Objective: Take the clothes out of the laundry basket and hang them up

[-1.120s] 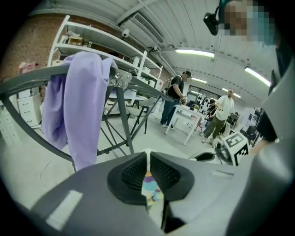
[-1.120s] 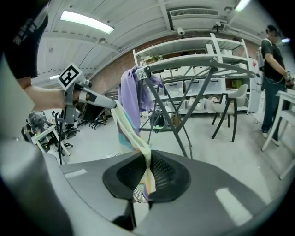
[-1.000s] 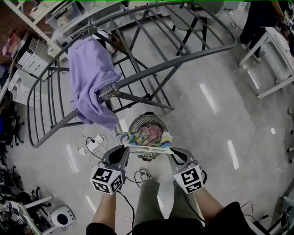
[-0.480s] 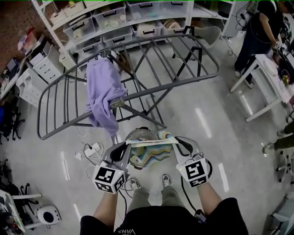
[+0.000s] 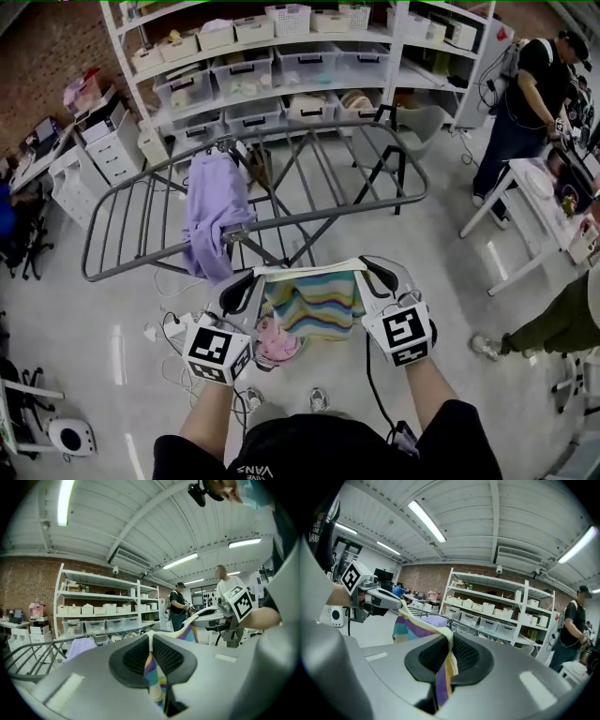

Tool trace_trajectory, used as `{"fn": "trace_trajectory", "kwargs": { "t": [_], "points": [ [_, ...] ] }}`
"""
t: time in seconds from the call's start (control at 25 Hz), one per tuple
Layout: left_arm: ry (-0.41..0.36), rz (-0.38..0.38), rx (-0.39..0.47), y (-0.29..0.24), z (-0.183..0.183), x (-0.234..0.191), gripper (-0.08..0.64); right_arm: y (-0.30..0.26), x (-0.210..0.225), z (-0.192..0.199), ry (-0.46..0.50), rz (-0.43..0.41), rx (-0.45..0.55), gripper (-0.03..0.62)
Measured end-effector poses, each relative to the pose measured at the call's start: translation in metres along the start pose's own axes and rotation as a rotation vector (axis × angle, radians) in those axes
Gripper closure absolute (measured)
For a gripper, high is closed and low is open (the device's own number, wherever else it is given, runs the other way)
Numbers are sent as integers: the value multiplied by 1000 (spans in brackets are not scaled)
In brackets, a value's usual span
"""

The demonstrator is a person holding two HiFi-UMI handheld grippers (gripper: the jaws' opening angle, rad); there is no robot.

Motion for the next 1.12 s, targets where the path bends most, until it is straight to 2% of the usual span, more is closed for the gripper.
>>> {"fn": "trace_trajectory", "kwargs": {
  "t": [0.4,0.56,0.88,1.12],
  "points": [
    [-78,-83,101,4,-48,11,538,6,24,-35,32,-16,76,560],
    [-109,-93,144,7,-66,7,538,0,31,-54,56,-20,109,560],
    [-140,-85,213,-2,-94,-30,538,-35,38,-90,72,-8,144,560],
    [-172,-64,292,-11,-126,-65,538,-67,49,-135,108,9,184,560]
  ]
}}
Point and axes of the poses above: the fingertips, and each gripper's own axes: y backward along the fingers, x to its right, z out of its underside, the point moved 8 cm from there along y, backward along the fingers, and after that the axes turned 3 degrees about -z, right-handed, at the moved point
